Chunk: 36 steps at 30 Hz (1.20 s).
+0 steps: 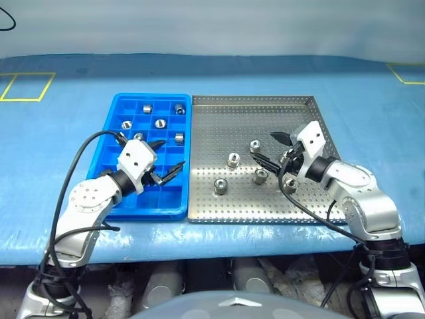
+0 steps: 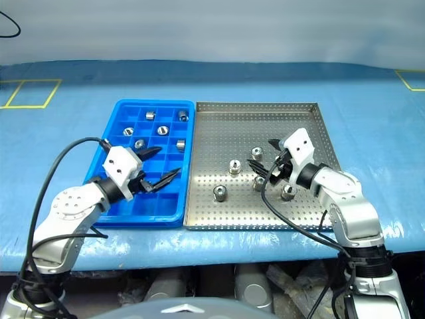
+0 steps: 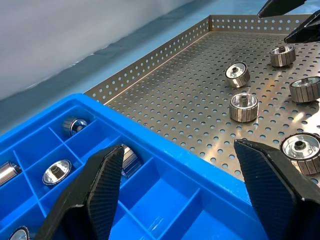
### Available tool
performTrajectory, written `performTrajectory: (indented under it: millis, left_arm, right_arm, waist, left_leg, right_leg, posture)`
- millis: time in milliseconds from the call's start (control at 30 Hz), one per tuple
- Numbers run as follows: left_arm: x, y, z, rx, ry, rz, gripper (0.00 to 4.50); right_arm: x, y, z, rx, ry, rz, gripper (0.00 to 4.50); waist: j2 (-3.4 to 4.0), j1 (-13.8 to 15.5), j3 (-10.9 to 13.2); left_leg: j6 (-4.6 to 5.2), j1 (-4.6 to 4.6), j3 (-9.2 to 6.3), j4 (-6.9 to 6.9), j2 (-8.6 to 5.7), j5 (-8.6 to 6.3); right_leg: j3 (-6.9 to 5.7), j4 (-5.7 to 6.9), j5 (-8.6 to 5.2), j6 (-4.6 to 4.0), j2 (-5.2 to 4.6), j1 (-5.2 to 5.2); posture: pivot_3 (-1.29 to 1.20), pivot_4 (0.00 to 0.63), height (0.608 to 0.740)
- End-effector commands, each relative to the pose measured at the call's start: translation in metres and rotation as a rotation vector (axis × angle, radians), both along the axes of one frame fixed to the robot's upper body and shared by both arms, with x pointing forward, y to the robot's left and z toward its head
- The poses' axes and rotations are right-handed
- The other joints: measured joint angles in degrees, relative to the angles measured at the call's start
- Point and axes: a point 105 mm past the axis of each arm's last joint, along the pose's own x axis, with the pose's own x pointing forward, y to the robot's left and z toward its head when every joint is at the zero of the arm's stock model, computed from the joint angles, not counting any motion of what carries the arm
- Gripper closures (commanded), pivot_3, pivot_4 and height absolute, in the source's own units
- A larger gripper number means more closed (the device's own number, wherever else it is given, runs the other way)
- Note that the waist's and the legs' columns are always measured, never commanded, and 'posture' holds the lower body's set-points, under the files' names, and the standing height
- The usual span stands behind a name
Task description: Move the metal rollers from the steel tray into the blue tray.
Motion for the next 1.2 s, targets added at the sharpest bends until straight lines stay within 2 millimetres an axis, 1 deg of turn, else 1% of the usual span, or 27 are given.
performTrajectory:
  millis: [33, 500, 833, 1000, 1200]
  left_arm:
    - [-0.004, -0.004, 0.013, -0.006, -0.052, -0.013, 0.64]
    - [-0.003, -0.003, 0.015, -0.011, -0.056, -0.007, 0.64]
    - [-0.003, -0.009, 0.015, -0.018, -0.049, -0.039, 0.64]
    - [-0.004, -0.021, 0.017, -0.032, -0.054, -0.091, 0.64]
    - [-0.007, -0.044, 0.017, -0.011, -0.037, -0.213, 0.64]
  right_arm:
    - [0.001, 0.001, 0.012, 0.006, -0.055, 0.01, 0.02]
    - [0.002, 0.003, 0.01, 0.009, -0.051, 0.013, 0.02]
    - [0.0, 0.003, 0.011, 0.008, -0.057, 0.017, 0.02]
    - [-0.002, 0.004, 0.011, 0.013, -0.061, 0.017, 0.02]
    - [-0.004, 0.004, 0.011, 0.016, -0.069, 0.01, 0.02]
  waist:
    - [0.0, 0.1, 0.0]
    - [0.0, 0.3, 0.0]
    - [0.0, 0.3, 0.0]
    - [0.0, 0.3, 0.0]
    - [0.0, 0.2, 0.0]
  left_leg:
    - [0.0, 0.0, 0.0, 0.0, 0.0, 0.0]
    - [0.0, 0.0, 0.0, 0.01, 0.0, 0.0]
    - [0.0, 0.0, 0.01, 0.01, 0.0, 0.0]
    - [0.0, 0.0, 0.01, 0.02, -0.01, 0.0]
    - [0.0, 0.0, 0.01, 0.05, -0.02, 0.0]
  right_leg:
    - [0.0, 0.0, 0.0, 0.0, 0.0, 0.0]
    - [0.0, 0.01, 0.0, 0.0, 0.0, 0.01]
    - [0.0, 0.01, 0.0, 0.0, 0.0, 0.0]
    - [0.0, 0.02, 0.0, 0.0, 0.0, 0.01]
    - [0.0, 0.02, 0.01, 0.01, 0.0, 0.02]
  posture:
    - [-0.1, 0.15, 0.74]
    - [-0.1, 0.15, 0.74]
    - [-0.11, 0.15, 0.74]
    - [-0.12, 0.15, 0.74]
    - [-0.13, 0.15, 0.74]
